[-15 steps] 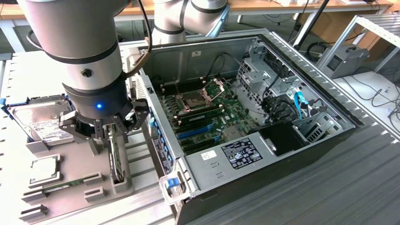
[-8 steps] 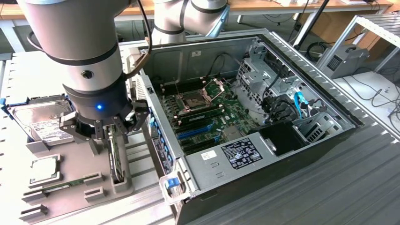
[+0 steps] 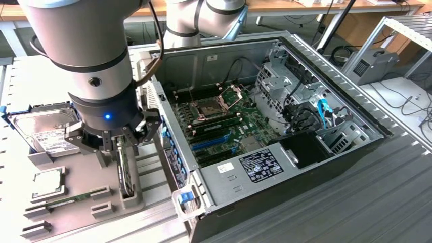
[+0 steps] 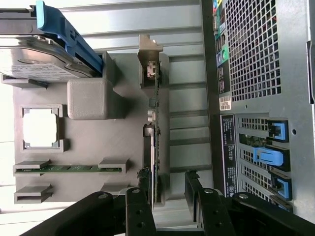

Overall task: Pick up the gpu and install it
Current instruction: 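Pick up the gpu and move the gpu toward the slot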

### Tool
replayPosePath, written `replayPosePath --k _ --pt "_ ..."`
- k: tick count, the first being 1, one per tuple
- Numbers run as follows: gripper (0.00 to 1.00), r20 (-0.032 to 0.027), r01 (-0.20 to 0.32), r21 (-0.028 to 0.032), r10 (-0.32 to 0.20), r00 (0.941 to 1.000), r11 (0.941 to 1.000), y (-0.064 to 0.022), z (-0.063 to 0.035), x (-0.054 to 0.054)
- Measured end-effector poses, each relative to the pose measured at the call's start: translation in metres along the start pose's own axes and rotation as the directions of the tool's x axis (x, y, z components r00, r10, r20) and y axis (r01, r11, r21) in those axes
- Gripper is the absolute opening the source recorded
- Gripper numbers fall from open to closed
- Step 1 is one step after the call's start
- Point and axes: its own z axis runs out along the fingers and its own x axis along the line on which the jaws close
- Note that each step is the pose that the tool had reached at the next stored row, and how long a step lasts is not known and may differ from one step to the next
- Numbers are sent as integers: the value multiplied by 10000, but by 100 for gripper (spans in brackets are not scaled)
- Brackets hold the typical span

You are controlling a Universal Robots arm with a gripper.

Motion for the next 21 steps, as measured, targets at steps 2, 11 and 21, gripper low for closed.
replayPosePath --k 2,11,21 --pt "42 0 0 0 0 10000 10000 0 5 0" --pt "42 0 0 0 0 10000 10000 -1 28 1" --pt "42 0 0 0 0 10000 10000 -2 51 3"
